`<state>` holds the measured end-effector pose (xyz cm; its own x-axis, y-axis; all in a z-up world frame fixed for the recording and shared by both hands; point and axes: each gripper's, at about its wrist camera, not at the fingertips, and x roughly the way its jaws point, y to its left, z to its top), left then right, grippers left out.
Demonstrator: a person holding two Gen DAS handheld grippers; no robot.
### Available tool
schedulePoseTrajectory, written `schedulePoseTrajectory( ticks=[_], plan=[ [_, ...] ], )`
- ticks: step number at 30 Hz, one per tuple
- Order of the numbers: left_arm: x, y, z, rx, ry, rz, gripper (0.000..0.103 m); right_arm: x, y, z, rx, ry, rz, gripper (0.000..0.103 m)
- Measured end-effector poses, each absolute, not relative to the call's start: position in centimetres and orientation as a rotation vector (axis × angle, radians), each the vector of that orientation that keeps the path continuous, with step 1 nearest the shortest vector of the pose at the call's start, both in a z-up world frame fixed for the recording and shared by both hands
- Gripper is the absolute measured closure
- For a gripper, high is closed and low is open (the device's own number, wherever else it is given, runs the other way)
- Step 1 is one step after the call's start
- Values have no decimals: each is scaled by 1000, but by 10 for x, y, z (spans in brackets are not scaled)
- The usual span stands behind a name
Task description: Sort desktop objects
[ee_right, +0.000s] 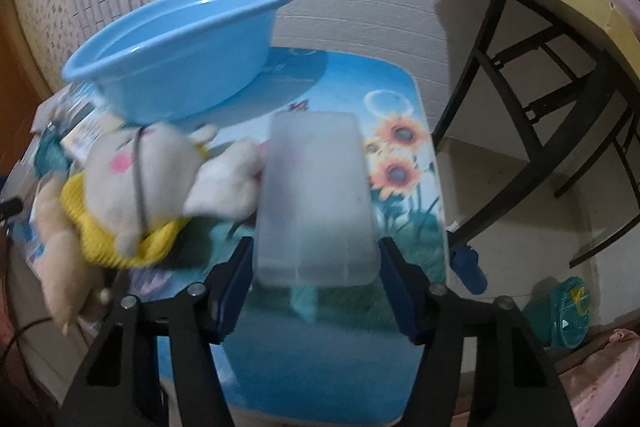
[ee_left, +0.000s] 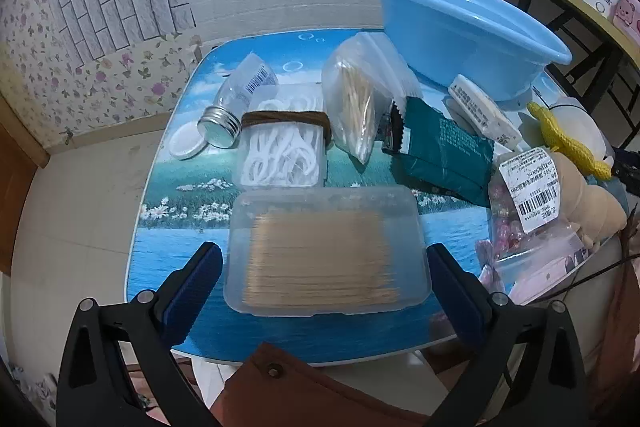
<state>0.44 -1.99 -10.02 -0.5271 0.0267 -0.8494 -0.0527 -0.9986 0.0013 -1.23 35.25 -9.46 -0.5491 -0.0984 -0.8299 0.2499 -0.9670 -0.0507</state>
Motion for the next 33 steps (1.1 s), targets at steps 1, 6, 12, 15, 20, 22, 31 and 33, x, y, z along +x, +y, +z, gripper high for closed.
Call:
schedulePoseTrajectory(
  ticks=[1,6,12,15,20,22,31,33],
  plan=[
    [4,-20,-102,-1511,43,2705,2,-9,350,-94,1373,256,-2600,42],
    [2,-23,-110,-1538,45,2694,7,-10,343,-93,1360,299,-2631,42],
    [5,-25,-109,-1528,38,2694,11,-23,346,-104,1389,229,-2627,42],
    [9,-28,-103,-1506,31,2717,11,-20,353,-100,1380,149,-2650,43],
    [12,-26,-80,-1426,27,2751,11,-9,362,-78,1291,81,-2726,43],
    [14,-26,-69,-1393,17,2759,11,-5,363,-64,1237,65,-2761,43],
    [5,-12,-19,-1228,2,2774,11,2,329,-14,1025,23,-2697,43],
    [-2,-3,-11,-1199,14,2762,11,-5,315,-7,997,16,-2664,43]
  ],
)
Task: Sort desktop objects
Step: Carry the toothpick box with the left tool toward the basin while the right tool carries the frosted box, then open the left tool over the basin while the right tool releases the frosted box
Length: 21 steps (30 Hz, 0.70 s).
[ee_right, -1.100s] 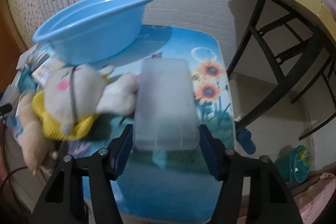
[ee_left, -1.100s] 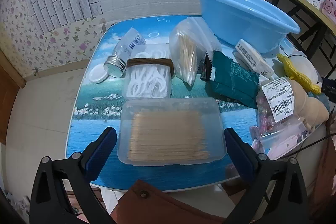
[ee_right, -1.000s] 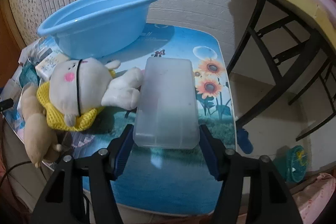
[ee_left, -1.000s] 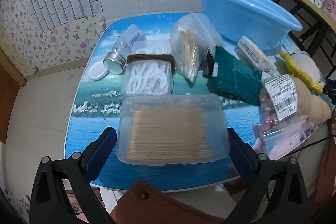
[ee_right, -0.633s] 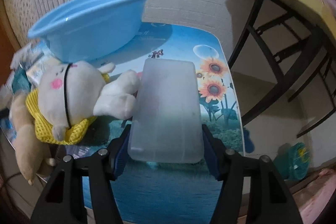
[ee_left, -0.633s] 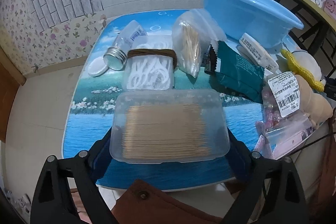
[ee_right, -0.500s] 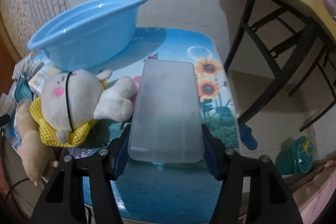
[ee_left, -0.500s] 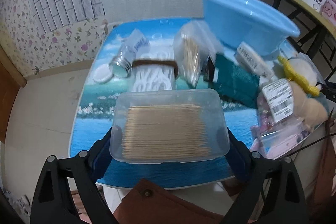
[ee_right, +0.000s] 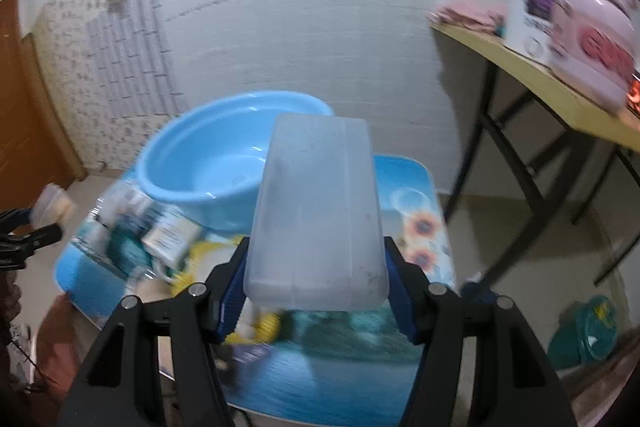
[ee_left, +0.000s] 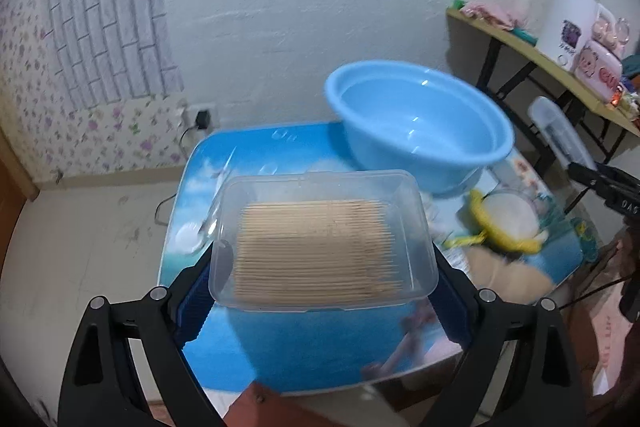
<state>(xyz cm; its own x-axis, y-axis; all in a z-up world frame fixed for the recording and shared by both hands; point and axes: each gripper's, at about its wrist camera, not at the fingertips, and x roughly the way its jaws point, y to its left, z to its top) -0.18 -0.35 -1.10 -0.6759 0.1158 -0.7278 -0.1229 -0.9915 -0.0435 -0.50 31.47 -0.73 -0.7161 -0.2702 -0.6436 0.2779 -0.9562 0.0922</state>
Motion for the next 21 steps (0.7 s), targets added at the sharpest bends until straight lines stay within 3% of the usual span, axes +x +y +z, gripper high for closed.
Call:
schedulePoseTrajectory(
  ticks=[21],
  plan=[
    [-122,85,0,-1193,187,2610,10,-80,248,-23,998,48,-2475,43]
  ],
)
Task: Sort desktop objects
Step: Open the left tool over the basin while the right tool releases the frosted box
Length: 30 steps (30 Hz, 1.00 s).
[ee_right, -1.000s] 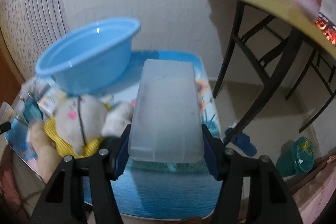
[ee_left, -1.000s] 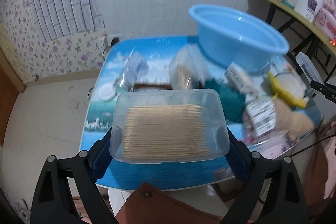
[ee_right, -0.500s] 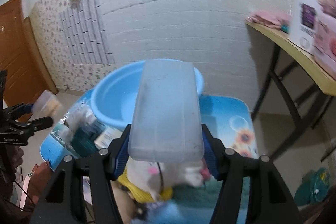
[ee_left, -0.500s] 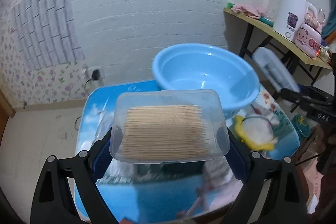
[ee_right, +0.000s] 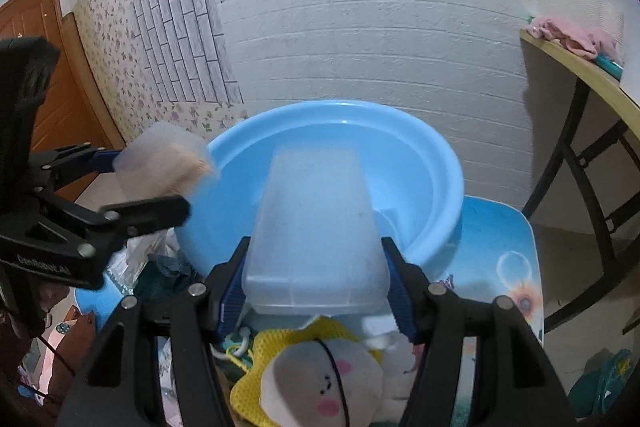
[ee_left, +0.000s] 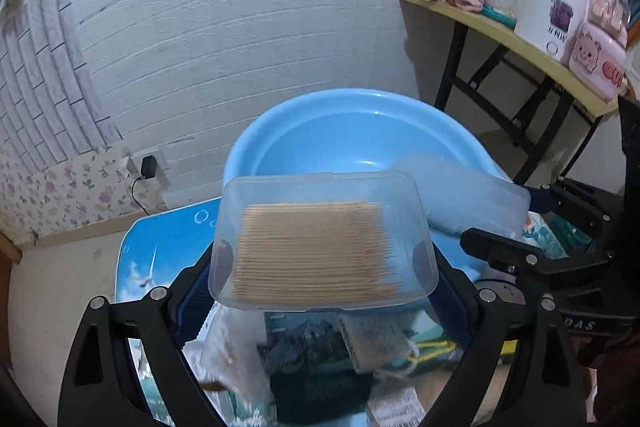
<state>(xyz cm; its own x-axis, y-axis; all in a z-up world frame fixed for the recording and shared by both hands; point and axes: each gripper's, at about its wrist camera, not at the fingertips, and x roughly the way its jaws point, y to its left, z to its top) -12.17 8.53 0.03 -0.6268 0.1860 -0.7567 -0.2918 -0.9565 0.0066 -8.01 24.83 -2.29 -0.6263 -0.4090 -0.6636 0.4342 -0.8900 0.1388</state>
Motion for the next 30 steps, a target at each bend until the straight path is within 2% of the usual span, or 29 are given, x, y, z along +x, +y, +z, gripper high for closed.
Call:
schedulePoseTrajectory(
  ticks=[13,15,17,26,28,30],
  plan=[
    [-138,87,-11,-1221,169,2599,11,-97,251,-32,1032,-11,-2442,42],
    [-134,85,-10,-1221,167,2612,7,-95,251,-31,1024,-9,-2449,37],
    [-130,82,-8,-1213,146,2620,2,-95,253,-29,1025,-28,-2452,36],
    [-107,68,4,-1183,96,2664,0,-73,255,-19,989,-11,-2469,35],
    [-100,64,4,-1179,83,2682,0,-66,255,-19,970,-9,-2481,32],
    [-92,61,2,-1179,109,2745,0,-61,251,-21,979,42,-2487,12]
  ],
)
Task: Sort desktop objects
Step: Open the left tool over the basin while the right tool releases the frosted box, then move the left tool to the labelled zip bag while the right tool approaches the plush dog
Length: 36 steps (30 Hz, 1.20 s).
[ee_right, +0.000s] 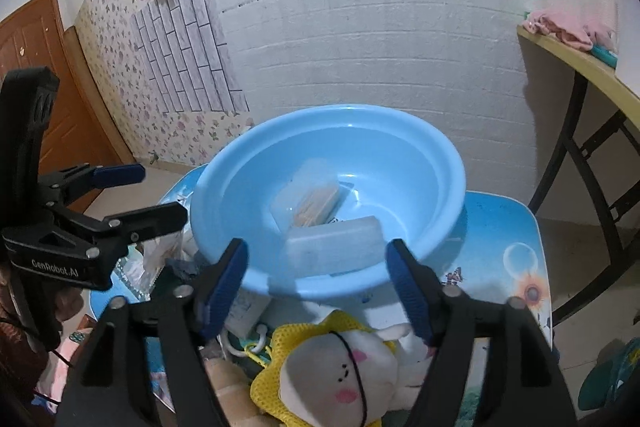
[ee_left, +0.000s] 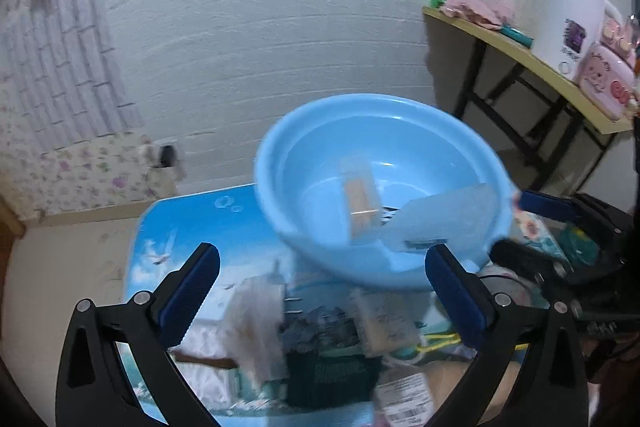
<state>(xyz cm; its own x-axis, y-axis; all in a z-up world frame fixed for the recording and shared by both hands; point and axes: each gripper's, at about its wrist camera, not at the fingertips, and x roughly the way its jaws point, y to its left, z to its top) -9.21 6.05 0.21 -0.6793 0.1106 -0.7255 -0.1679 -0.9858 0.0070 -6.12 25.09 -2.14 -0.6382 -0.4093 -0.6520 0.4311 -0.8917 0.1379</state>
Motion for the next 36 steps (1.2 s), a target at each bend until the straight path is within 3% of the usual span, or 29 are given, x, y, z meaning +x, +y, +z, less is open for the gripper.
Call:
schedulePoseTrajectory(
  ticks=[4,11,15,22,27,36],
  plan=[
    [-84,54,-5,-1253,138,2834,0,-46,245,-25,930,138,-2556,0],
    [-51,51,-19,-1222,183,2837,0,-21,237,-16,889,158,-2521,0],
    [-34,42,-23,-1190,106,2792,0,-1,234,-13,817,278,-2554,0],
    [-14,24,-34,-1194,63,2790,0,-1,256,-32,985,127,-2526,0],
    [-4,8,-48,-1215,-61,2684,0,10,265,-42,1013,99,-2541,0],
    [7,20,-70,-1258,-76,2574,0,34,251,-65,1099,147,-2426,0]
  ],
)
